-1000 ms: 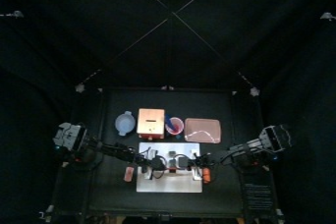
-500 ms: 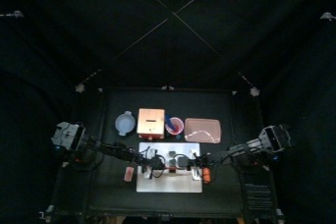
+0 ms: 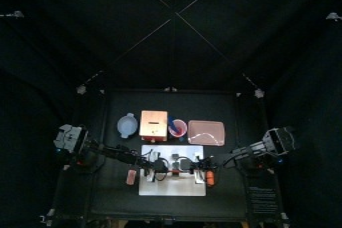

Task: Place sushi on board then cut the sushi with the knife then place the pieces on the plate
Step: Cut the sushi into 4 pieces

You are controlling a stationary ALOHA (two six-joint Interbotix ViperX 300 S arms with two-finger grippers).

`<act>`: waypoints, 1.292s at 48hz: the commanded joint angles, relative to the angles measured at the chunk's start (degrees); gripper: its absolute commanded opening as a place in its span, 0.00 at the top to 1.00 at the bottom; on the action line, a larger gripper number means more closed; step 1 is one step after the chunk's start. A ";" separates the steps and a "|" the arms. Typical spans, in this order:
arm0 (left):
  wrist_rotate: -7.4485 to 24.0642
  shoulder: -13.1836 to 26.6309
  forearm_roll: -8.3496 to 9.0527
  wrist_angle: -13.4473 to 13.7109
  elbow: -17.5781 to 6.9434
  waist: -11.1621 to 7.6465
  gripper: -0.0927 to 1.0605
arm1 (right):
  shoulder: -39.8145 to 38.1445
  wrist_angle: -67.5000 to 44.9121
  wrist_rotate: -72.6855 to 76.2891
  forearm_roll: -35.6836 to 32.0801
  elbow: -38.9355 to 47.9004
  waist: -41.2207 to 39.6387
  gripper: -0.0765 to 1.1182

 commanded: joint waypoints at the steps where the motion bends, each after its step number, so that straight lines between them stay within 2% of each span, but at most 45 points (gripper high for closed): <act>1: 0.26 0.35 0.09 -1.05 -2.64 -0.35 0.67 | -0.18 -1.49 0.00 0.26 -2.02 0.00 0.66; 13: 0.09 3.43 0.09 -1.05 -4.13 -1.67 0.67 | 4.13 -3.52 0.00 1.05 -1.67 0.35 0.66; 23: 0.09 3.43 0.09 -0.79 -4.31 -1.85 0.67 | 4.04 -4.22 0.00 1.05 -1.67 0.44 0.66; 28: 0.35 1.49 0.18 -0.44 -4.31 -1.49 0.67 | 2.64 -3.43 0.00 0.79 -2.11 0.18 0.66; 36: 0.35 -4.57 0.26 0.18 -4.04 -0.79 0.66 | -1.67 0.70 0.00 0.53 -2.46 0.09 0.66; 42: 0.35 -7.82 1.67 0.18 -3.60 0.18 0.65 | -4.75 2.46 -0.09 0.44 -2.90 -0.09 0.66; 45: 0.35 -8.44 2.29 0.18 -3.25 1.41 0.61 | -5.89 3.60 0.00 0.18 -2.81 -0.53 0.66; 48: 0.35 -8.35 2.55 -0.09 -2.99 2.37 0.51 | -6.77 4.31 0.00 0.18 -2.37 -1.05 0.66; 52: 0.35 -8.09 2.64 -0.53 -2.90 2.64 0.35 | -7.12 5.27 0.18 0.97 -1.67 -1.41 0.66; 56: 0.44 -8.09 2.72 -1.23 -3.25 2.72 0.23 | -7.56 7.38 0.18 2.81 -1.05 -1.67 0.66; 59: 0.35 -8.09 2.64 -3.25 -3.34 3.25 0.17 | -8.00 8.26 0.18 4.75 -0.79 -2.11 0.66; 62: 0.79 -8.09 2.90 -5.89 -3.16 3.78 0.17 | -8.53 9.32 0.18 7.29 -0.62 -2.81 0.66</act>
